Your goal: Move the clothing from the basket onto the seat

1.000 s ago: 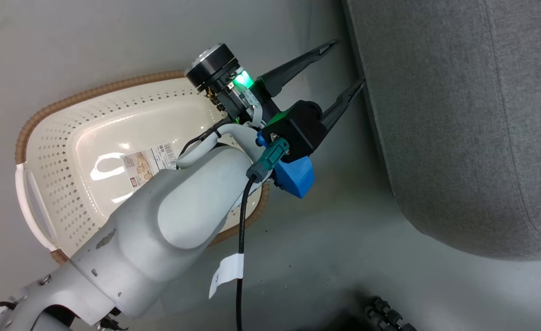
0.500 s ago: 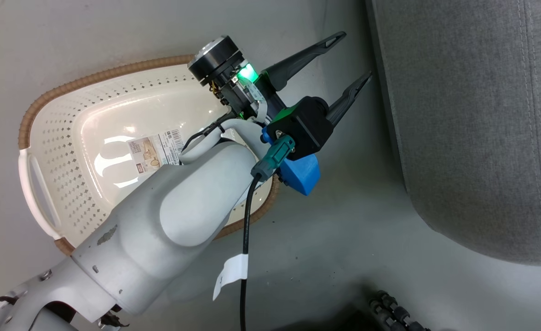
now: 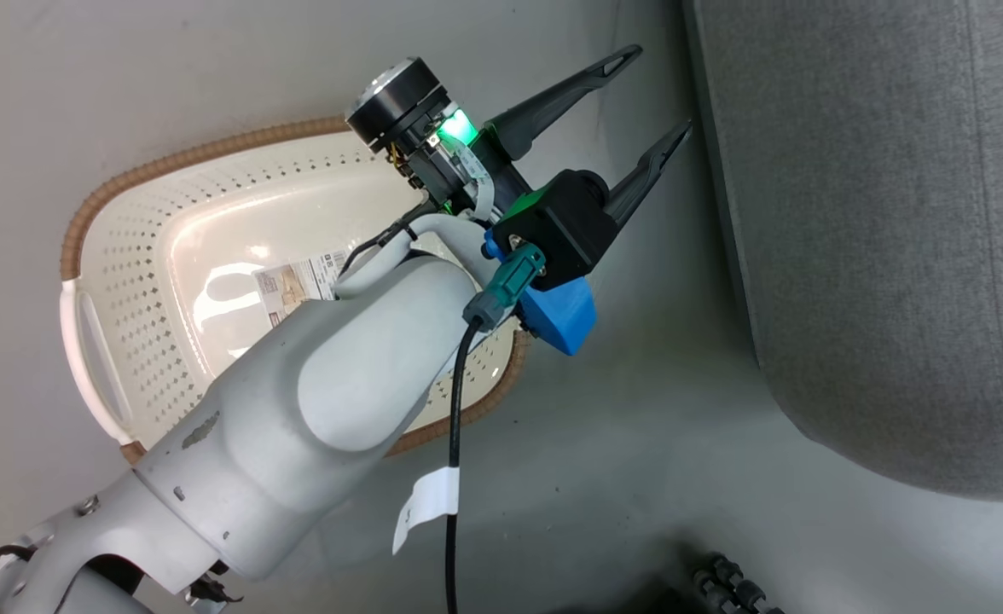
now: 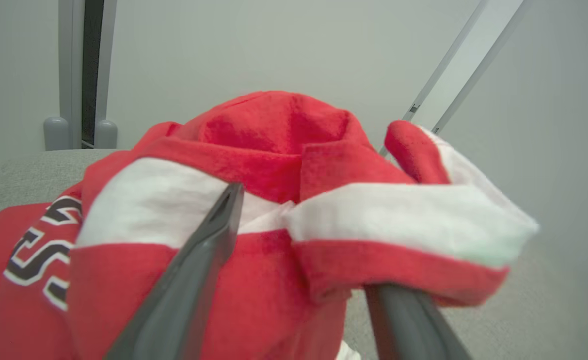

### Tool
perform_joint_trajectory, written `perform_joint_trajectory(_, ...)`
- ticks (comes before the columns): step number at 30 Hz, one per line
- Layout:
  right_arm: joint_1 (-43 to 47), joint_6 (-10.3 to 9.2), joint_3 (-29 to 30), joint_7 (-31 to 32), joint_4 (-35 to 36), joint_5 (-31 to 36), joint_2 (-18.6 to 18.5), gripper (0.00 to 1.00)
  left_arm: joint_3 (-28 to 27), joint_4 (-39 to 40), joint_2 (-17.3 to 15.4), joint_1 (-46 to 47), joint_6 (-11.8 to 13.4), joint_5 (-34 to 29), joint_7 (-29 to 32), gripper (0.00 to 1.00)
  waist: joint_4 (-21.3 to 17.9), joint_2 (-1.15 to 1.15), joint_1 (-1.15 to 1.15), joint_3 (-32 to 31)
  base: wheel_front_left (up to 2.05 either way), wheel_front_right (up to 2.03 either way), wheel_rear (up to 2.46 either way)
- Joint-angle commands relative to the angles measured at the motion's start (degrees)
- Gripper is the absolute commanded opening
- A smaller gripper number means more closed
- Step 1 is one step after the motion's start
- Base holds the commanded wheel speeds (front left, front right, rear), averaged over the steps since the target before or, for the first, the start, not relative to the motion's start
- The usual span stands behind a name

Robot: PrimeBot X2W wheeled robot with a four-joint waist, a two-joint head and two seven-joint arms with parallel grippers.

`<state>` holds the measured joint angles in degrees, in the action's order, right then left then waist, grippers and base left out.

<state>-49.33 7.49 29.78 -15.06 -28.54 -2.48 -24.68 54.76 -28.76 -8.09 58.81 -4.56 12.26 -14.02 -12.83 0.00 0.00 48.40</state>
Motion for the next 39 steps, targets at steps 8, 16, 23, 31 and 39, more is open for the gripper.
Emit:
perform_joint_trajectory(8,10.6,0.01,-0.1,-0.2,4.6,-2.4,3.4,1.0,-0.8,-1.0,1.1,-2.8,0.8,1.8,-1.1,1.0,-0.4,0.0,0.0,-7.7,0.0,0.0,0.0)
perform_joint_trajectory(16,20.1,0.01,-0.8,-0.2,9.6,-2.4,7.4,1.0,-5.4,2.2,0.4,-8.2,2.5,3.4,-1.2,1.0,-0.2,0.0,0.0,-16.3,0.0,0.0,0.0)
perform_joint_trajectory(23,23.6,0.01,-5.4,-0.2,13.2,-2.3,9.7,1.0,-12.9,6.6,-0.3,-14.7,4.5,3.4,-1.2,1.0,2.5,0.0,0.0,-22.3,0.0,0.0,0.0)
perform_joint_trajectory(31,25.5,0.01,-13.8,-0.2,15.5,-2.5,11.3,1.0,-22.2,10.9,0.2,-21.8,5.8,1.5,-1.2,1.0,7.2,0.0,0.0,-27.7,0.0,0.0,0.0)
perform_joint_trajectory(39,26.2,0.01,-20.9,-0.2,15.8,-2.6,13.2,1.0,-31.4,13.0,0.9,-28.8,5.6,-0.1,-1.2,1.0,11.6,0.0,0.0,-32.2,0.0,0.0,0.0)
